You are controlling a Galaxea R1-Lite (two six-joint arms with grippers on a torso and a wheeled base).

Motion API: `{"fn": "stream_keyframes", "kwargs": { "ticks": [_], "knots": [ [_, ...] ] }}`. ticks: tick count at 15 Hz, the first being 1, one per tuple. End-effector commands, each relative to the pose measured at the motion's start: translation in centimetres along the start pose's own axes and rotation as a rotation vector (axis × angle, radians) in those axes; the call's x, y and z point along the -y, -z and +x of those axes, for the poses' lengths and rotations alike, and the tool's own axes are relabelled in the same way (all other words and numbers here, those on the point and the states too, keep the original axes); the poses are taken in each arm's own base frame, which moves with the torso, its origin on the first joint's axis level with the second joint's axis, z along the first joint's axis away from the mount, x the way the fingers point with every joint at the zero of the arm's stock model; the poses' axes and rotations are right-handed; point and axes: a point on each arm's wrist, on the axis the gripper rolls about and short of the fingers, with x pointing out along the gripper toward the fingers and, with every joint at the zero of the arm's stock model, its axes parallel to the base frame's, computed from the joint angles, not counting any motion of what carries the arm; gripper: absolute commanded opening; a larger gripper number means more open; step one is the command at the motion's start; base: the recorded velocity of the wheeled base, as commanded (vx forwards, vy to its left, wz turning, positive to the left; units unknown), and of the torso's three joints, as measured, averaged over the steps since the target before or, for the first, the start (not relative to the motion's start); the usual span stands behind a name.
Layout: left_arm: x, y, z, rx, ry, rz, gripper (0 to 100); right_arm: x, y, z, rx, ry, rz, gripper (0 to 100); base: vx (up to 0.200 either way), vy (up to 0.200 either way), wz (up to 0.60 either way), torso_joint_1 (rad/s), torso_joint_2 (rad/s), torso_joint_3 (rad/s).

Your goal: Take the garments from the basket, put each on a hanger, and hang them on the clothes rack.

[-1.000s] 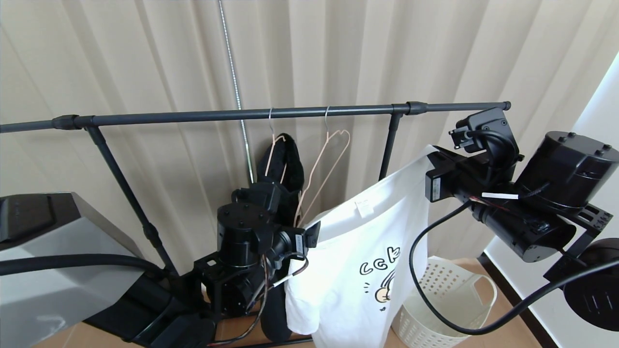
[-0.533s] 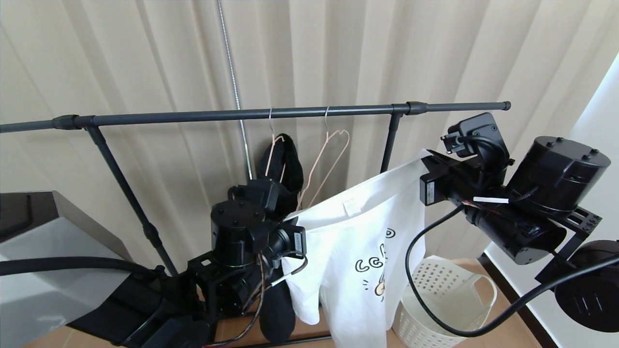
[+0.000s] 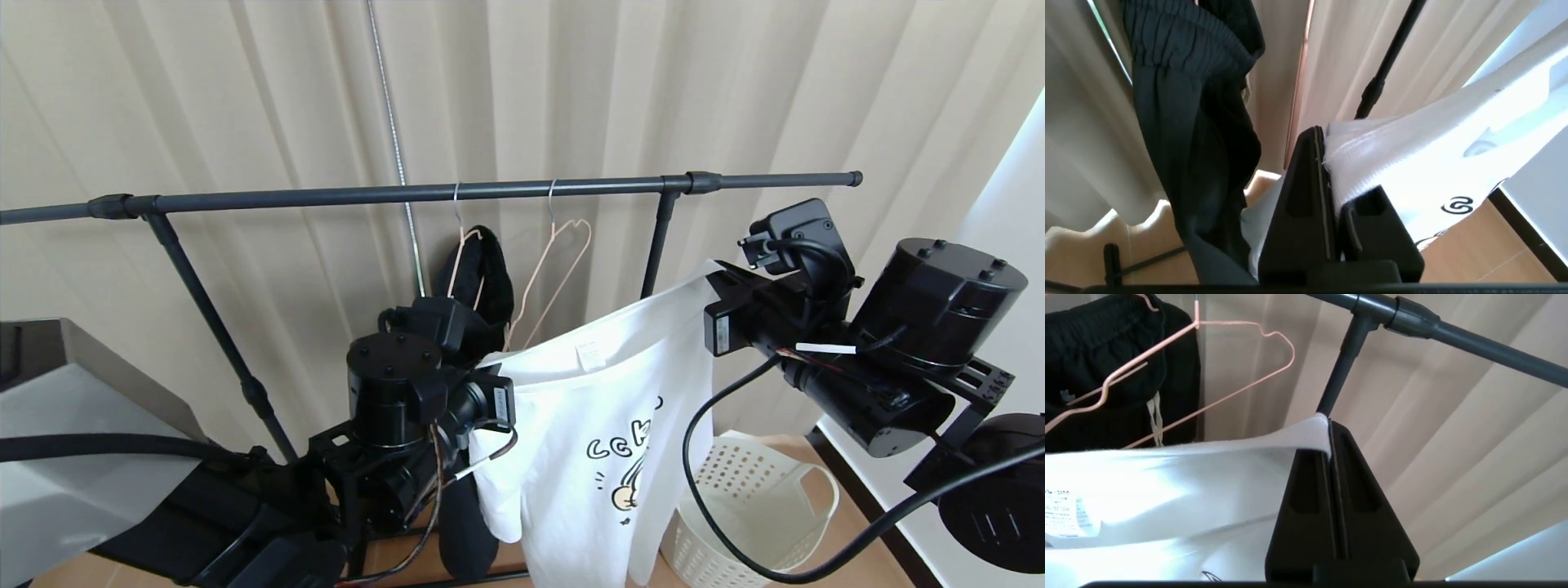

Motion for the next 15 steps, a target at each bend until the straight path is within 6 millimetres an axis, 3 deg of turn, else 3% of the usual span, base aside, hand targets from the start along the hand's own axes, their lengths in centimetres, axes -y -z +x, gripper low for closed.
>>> {"fn": "stream_keyframes", "kwargs": {
  "ticks": [1, 2, 4, 7, 10, 15],
  "knots": [
    [0.0, -1.9, -1.3, 0.034, 0.01, -0.009, 0, -0.4, -0.6, -0.7, 0.009, -0.017, 0.001, 0, 0.0, 0.0, 0.0, 0.0, 0.0, 0.0],
    [0.0, -4.3, -2.8, 0.051, 0.018, -0.012, 0, 0.0, -1.7, -1.8, -0.002, -0.033, -0.003, 0, 0.0, 0.0, 0.0, 0.0, 0.0, 0.0],
    [0.0, -7.2, -4.1, 0.018, 0.013, 0.001, 0, 0.8, -3.5, -3.3, -0.061, -0.058, 0.019, 0, 0.0, 0.0, 0.0, 0.0, 0.0, 0.0],
    [0.2, -10.6, -5.5, 0.012, 0.015, 0.005, 0, 1.5, -6.7, -4.1, -0.1, -0.077, 0.184, 0, 0.0, 0.0, 0.0, 0.0, 0.0, 0.0],
    [0.8, -12.2, -6.4, 0.024, 0.037, 0.003, 0, 2.4, -8.5, -4.9, -0.074, -0.07, 0.262, 0, 0.0, 0.0, 0.0, 0.0, 0.0, 0.0],
    [1.2, -13.7, -6.7, 0.06, 0.051, -0.006, 0, 2.6, -8.8, -5.2, -0.063, -0.067, 0.269, 0, 0.0, 0.0, 0.0, 0.0, 0.0, 0.0]
  ]
}}
